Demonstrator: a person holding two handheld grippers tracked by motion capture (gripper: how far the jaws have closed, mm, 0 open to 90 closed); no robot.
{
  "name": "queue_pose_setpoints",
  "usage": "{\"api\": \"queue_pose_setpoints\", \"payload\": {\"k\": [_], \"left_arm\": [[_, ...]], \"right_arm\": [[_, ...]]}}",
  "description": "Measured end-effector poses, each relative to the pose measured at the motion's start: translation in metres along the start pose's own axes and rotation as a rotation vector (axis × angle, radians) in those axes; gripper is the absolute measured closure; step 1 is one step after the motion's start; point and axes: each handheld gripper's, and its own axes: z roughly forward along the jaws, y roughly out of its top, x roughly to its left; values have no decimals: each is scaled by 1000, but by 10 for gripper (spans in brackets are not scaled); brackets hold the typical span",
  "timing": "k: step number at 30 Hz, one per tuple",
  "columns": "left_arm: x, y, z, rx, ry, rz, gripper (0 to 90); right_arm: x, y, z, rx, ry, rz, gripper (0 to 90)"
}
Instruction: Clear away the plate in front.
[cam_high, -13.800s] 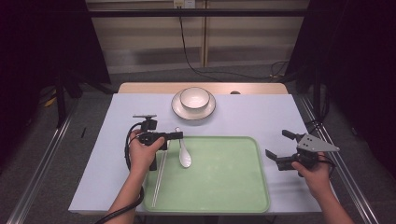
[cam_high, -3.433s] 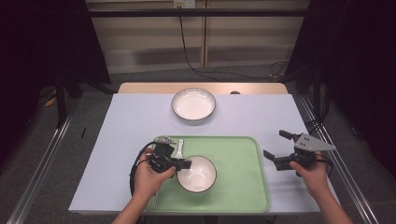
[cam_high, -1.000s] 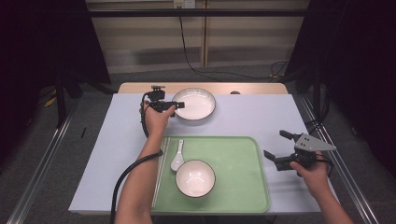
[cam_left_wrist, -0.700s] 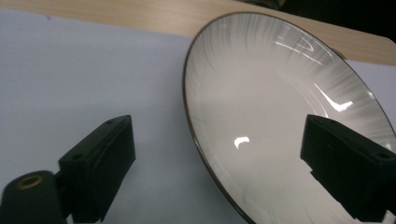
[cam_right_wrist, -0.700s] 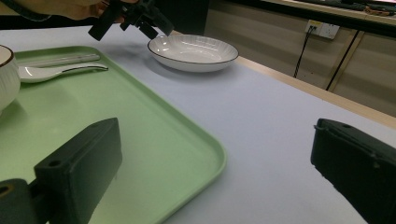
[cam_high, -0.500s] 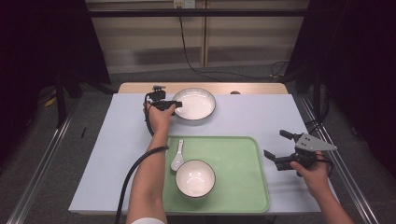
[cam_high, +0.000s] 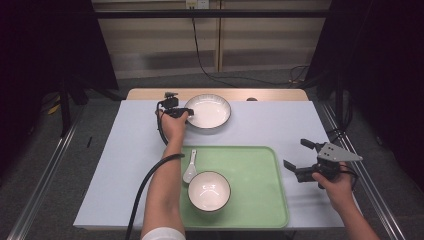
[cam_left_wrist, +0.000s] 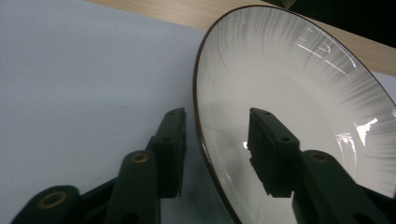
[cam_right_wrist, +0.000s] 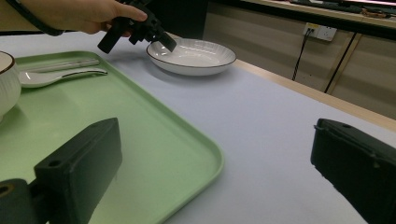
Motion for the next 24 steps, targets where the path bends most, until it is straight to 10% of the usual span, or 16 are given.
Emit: {"api": "queue_pose_setpoints", "payload": {"k": [9, 17, 24], "left_arm": [[-1, 0, 1, 6, 30, -23, 707], [5, 3, -2, -14, -52, -121, 802], [-12, 13, -14, -74, -90, -48, 847]], "right_arm": [[0, 0, 0, 6, 7, 3, 15], [-1, 0, 2, 10, 1, -5, 14], [-5, 3, 5, -3, -57, -60, 10]]}}
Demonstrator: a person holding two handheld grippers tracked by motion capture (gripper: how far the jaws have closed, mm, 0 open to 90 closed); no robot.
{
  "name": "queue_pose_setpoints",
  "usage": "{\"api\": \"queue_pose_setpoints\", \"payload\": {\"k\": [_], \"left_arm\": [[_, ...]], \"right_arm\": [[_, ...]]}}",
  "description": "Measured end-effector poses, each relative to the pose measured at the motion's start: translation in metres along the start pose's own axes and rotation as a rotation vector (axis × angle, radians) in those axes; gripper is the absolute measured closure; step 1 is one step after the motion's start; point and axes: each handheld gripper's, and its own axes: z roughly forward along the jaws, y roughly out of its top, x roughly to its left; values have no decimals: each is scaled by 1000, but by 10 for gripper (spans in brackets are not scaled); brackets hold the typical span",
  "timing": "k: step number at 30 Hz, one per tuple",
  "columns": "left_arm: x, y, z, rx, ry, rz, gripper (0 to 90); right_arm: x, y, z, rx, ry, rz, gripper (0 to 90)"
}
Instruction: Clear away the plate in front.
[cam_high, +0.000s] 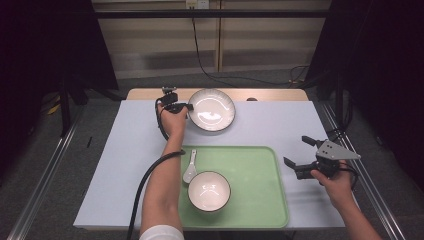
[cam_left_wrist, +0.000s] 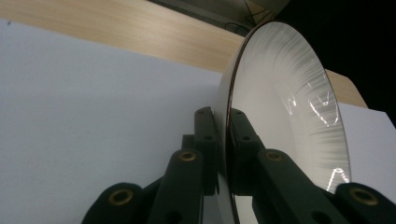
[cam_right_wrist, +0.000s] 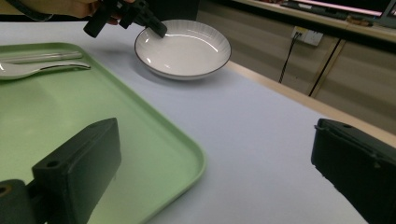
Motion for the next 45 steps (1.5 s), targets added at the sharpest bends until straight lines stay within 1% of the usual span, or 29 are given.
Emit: {"api": "queue_pose_setpoints", "payload": {"k": [1, 3, 4, 6, 7, 8, 9, 11, 12, 13, 14, 16, 20, 23, 25, 26, 27, 28, 29, 31, 33, 35, 36, 37, 38, 39, 41, 43, 45], "left_arm": [[-2, 1, -1, -4, -10, 8, 845], [-7, 3, -1, -5, -12, 24, 841], [-8, 5, -2, -1, -13, 27, 840], [-12, 7, -4, 6, -17, 48, 835], [-14, 8, -4, 12, -17, 65, 835], [-16, 9, -5, 26, -35, 63, 831], [-17, 9, -7, 39, -33, 77, 831], [-21, 9, -10, 57, -50, 77, 831], [-23, 9, -12, 56, -51, 96, 832], [-25, 9, -14, 67, -63, 101, 833], [-28, 8, -16, 67, -68, 105, 831], [-34, 8, -22, 83, -87, 139, 832], [-48, 5, -34, 110, -135, 181, 833], [-58, 1, -43, 136, -166, 234, 833], [-66, -2, -49, 148, -180, 279, 833], [-69, -5, -52, 152, -191, 292, 833], [-72, -7, -54, 150, -201, 302, 833], [-75, -9, -55, 157, -210, 320, 834], [-78, -11, -57, 163, -223, 321, 834], [-85, -16, -60, 169, -244, 357, 834], [-92, -21, -63, 174, -270, 392, 834], [-99, -26, -65, 179, -292, 404, 833], [-101, -28, -67, 179, -303, 418, 834], [-104, -30, -68, 178, -310, 426, 834], [-107, -33, -68, 176, -320, 419, 834], [-109, -35, -70, 176, -330, 435, 834], [-114, -39, -71, 174, -343, 442, 834], [-118, -42, -72, 180, -355, 462, 833], [-121, -45, -73, 179, -365, 473, 834]], "right_arm": [[0, 1, 0, -8, -8, 7, 10], [-1, 3, 0, -29, -12, 48, 9], [-1, 4, 0, -35, -25, 52, 6], [-1, 5, 1, -32, -38, 50, 2], [-1, 6, 2, -30, -51, 62, 1], [-1, 6, 3, -24, -48, 52, 1], [-2, 7, 4, -22, -58, 56, 1], [-3, 7, 5, -25, -55, 60, 1], [-3, 7, 5, -21, -54, 60, 0], [-3, 8, 5, -25, -62, 54, 0], [-4, 9, 5, -21, -43, 50, 0], [-5, 11, 8, -31, -57, 67, 0], [-5, 16, 13, -38, -58, 56, 0], [-5, 19, 19, -41, -63, 70, 2], [-3, 21, 24, -54, -52, 87, 3], [-3, 21, 26, -62, -47, 89, 9], [-2, 22, 29, -70, -38, 101, 18], [-2, 22, 31, -78, -45, 111, 18], [-2, 22, 33, -84, -42, 125, 20], [-3, 22, 37, -88, -34, 161, 38], [-4, 22, 41, -89, -29, 168, 55], [-5, 23, 44, -84, -30, 174, 59], [-5, 24, 46, -80, -41, 186, 81], [-5, 24, 47, -75, -35, 191, 95], [-5, 24, 49, -74, -41, 203, 98], [-5, 24, 52, -71, -40, 216, 119], [-4, 24, 55, -64, -20, 235, 182], [-4, 24, 58, -50, -4, 275, 182], [-4, 24, 60, -43, -15, 303, 210]]}}
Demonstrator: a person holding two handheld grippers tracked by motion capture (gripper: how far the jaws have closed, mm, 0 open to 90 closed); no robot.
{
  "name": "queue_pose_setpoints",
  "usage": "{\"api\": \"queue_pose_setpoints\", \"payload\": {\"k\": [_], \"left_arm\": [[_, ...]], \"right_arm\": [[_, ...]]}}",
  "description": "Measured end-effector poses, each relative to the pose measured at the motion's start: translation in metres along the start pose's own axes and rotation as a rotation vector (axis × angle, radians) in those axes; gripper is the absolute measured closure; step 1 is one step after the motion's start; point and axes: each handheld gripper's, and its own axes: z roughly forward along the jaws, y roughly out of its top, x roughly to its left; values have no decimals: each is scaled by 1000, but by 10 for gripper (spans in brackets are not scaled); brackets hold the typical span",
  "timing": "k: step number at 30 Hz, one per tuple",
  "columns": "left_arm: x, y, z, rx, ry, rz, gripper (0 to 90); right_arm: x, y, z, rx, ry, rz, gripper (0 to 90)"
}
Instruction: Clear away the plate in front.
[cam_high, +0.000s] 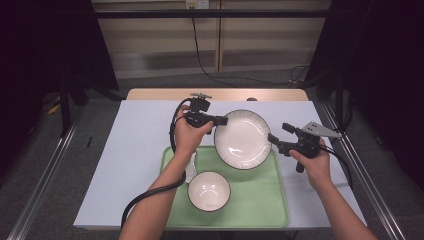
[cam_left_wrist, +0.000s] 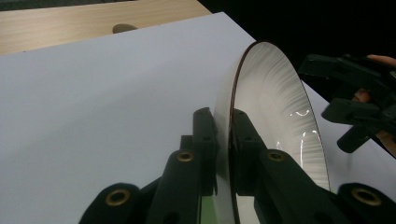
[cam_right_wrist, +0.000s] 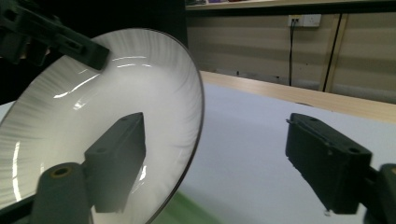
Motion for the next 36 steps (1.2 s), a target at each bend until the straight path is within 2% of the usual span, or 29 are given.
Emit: {"api": "queue_pose_setpoints", "payload": {"k": [4, 9, 13, 14, 16, 18, 19, 20, 22, 23, 28, 30, 31, 32, 34, 36], "left_arm": [[-7, -1, 1, -9, -28, -2, 833], [-14, -2, 3, -28, -81, 12, 832], [-20, -2, 8, -35, -90, 29, 829], [-21, -3, 9, -30, -87, 34, 829], [-20, -4, 9, -31, -89, 47, 828], [-18, -5, 9, -56, -97, 44, 822], [-17, -6, 8, -66, -100, 62, 816], [-15, -6, 8, -78, -110, 58, 807], [-13, -7, 9, -67, -126, 31, 801], [-11, -8, 10, -50, -137, 29, 802], [-9, -12, 12, -61, -139, 19, 804], [-7, -11, 9, -60, -114, 13, 760], [-6, -11, 7, -79, -101, -3, 707], [-5, -10, 4, -83, -97, -1, 687], [-2, -9, -3, -90, -47, 21, 619], [2, -9, -10, -108, -35, 13, 532]], "right_arm": [[1, 1, 3, 12, 38, 41, 290], [1, 0, 3, 32, 61, 71, 467], [3, 0, 2, 29, 97, 91, 631], [4, 1, 2, 27, 101, 100, 695], [3, 1, 1, 44, 104, 115, 732], [0, 1, -1, 43, 120, 159, 793], [-1, 1, -3, 26, 130, 181, 824], [0, 3, -4, 6, 147, 212, 846], [2, 5, -6, 14, 137, 208, 849], [2, 6, -6, 24, 132, 224, 851], [2, 8, -7, 41, 114, 273, 854], [1, 8, -6, 53, 105, 290, 854], [1, 8, -6, 56, 96, 284, 854], [0, 7, -6, 62, 87, 278, 855], [-1, 6, -6, 79, 71, 272, 855], [-1, 5, -6, 89, 72, 285, 855]]}}
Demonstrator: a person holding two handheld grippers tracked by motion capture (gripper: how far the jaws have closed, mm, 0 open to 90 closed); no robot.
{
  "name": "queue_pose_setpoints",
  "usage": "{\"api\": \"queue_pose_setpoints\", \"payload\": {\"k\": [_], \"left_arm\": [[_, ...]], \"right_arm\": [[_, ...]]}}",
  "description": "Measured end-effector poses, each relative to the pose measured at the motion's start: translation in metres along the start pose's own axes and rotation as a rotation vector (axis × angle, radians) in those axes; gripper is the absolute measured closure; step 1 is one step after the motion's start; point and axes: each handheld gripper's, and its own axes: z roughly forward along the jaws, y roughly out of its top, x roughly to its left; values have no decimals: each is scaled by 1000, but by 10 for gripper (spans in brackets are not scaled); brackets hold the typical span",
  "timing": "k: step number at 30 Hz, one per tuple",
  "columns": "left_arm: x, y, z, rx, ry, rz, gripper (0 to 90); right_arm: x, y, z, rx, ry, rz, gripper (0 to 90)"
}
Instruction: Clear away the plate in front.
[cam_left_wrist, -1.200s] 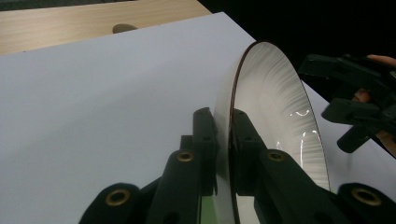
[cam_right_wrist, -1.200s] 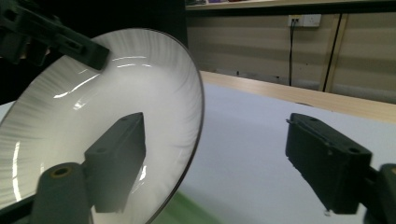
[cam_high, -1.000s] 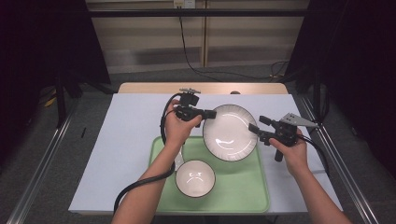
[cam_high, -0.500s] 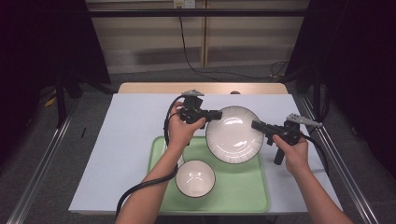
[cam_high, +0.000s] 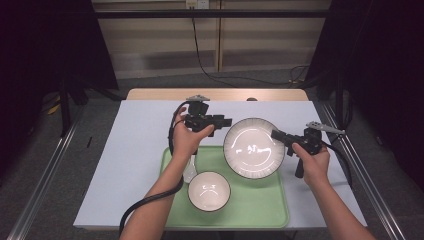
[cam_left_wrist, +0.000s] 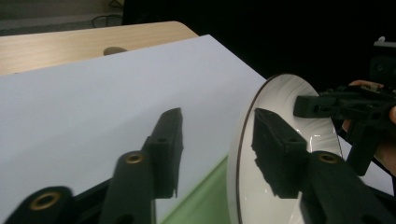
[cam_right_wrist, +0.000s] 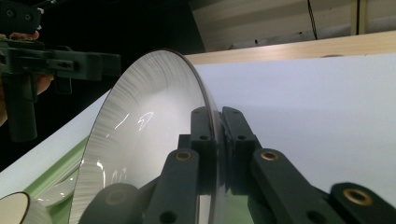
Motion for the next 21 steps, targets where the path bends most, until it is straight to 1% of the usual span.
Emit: {"api": "queue_pose_setpoints", "payload": {"k": [1, 2, 3, 4, 5, 6, 7, 8, 9, 12, 14, 16, 17, 18, 19, 20, 21], "left_arm": [[2, 0, -3, 8, 24, 18, 491], [3, -1, -6, 4, 47, 20, 435], [6, -1, -10, -1, 60, 13, 379], [8, -3, -14, -13, 69, 5, 352], [9, -4, -17, -7, 80, 8, 322], [11, -5, -20, -14, 94, 4, 302], [13, -7, -25, -10, 107, 9, 271], [15, -8, -29, -17, 116, -1, 260], [17, -9, -33, -18, 131, 1, 249], [22, -13, -46, -26, 157, -4, 217], [26, -17, -56, -43, 178, -11, 209], [31, -21, -66, -37, 202, -14, 206], [34, -23, -70, -40, 208, -21, 205], [37, -26, -74, -47, 219, -37, 205], [39, -27, -78, -39, 232, -35, 203], [41, -30, -81, -50, 239, -47, 198], [43, -32, -84, -51, 243, -53, 193]], "right_arm": [[1, 0, 0, 7, -3, 11, 855], [2, 0, 1, 6, -4, 20, 855], [2, -1, 2, 13, -10, 26, 855], [2, -2, 3, 19, -14, 36, 855], [2, -3, 5, 35, -24, 33, 855], [3, -4, 6, 48, -31, 40, 854], [3, -5, 7, 63, -37, 30, 855], [2, -7, 8, 79, -44, 21, 855], [2, -8, 8, 89, -47, 20, 855], [3, -10, 11, 115, -39, 29, 854], [3, -12, 12, 132, -44, 38, 854], [3, -15, 14, 153, -56, 29, 855], [2, -16, 15, 151, -56, 40, 854], [1, -17, 15, 155, -53, 56, 854], [0, -18, 15, 158, -51, 64, 854], [0, -18, 14, 164, -55, 74, 854], [0, -18, 14, 172, -54, 85, 853]]}}
